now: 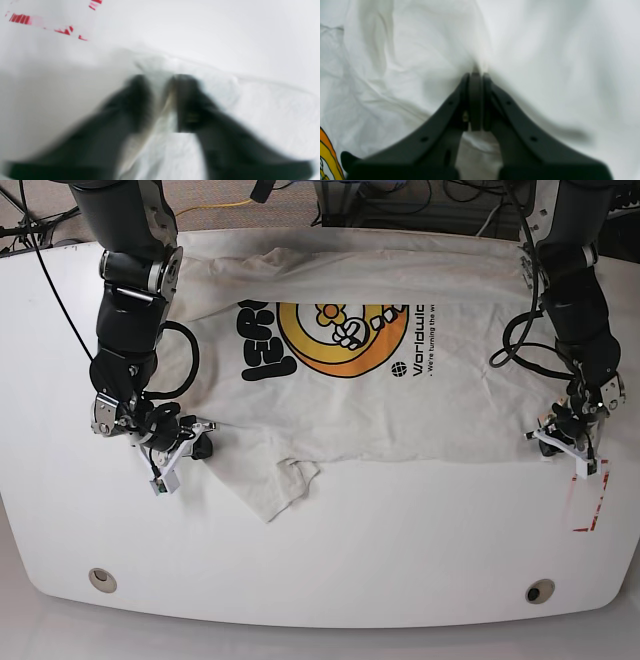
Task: Fold the T-shirt properly
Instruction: 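Move both grippers to the shirt's hem edge and grasp it, then lift the hem with both grippers and fold it over toward the collar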
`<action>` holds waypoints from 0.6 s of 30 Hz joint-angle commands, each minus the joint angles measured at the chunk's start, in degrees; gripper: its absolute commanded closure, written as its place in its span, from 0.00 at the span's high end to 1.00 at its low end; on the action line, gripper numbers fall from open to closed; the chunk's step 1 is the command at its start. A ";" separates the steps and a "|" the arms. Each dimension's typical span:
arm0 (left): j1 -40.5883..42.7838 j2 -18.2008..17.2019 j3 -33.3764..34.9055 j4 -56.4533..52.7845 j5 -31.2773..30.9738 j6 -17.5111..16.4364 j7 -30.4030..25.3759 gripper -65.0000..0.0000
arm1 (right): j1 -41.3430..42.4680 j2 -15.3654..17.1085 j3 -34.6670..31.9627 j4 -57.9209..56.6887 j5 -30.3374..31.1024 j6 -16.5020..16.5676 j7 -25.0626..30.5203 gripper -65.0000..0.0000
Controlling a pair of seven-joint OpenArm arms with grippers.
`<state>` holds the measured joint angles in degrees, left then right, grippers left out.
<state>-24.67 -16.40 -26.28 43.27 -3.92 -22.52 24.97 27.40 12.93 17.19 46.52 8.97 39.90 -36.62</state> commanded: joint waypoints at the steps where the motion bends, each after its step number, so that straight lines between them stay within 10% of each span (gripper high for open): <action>1: -1.14 -0.26 0.39 0.47 -0.08 -0.38 -1.81 0.01 | 1.39 1.45 0.08 0.99 -0.14 0.10 0.09 0.00; 18: 0.62 -0.26 4.70 13.92 -0.52 -6.80 2.15 0.00 | -4.76 1.80 0.26 19.46 0.21 0.10 -6.06 0.00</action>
<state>-22.55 -15.88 -21.47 54.39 -3.64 -28.38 27.73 21.52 13.93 17.19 62.94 8.38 39.90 -42.85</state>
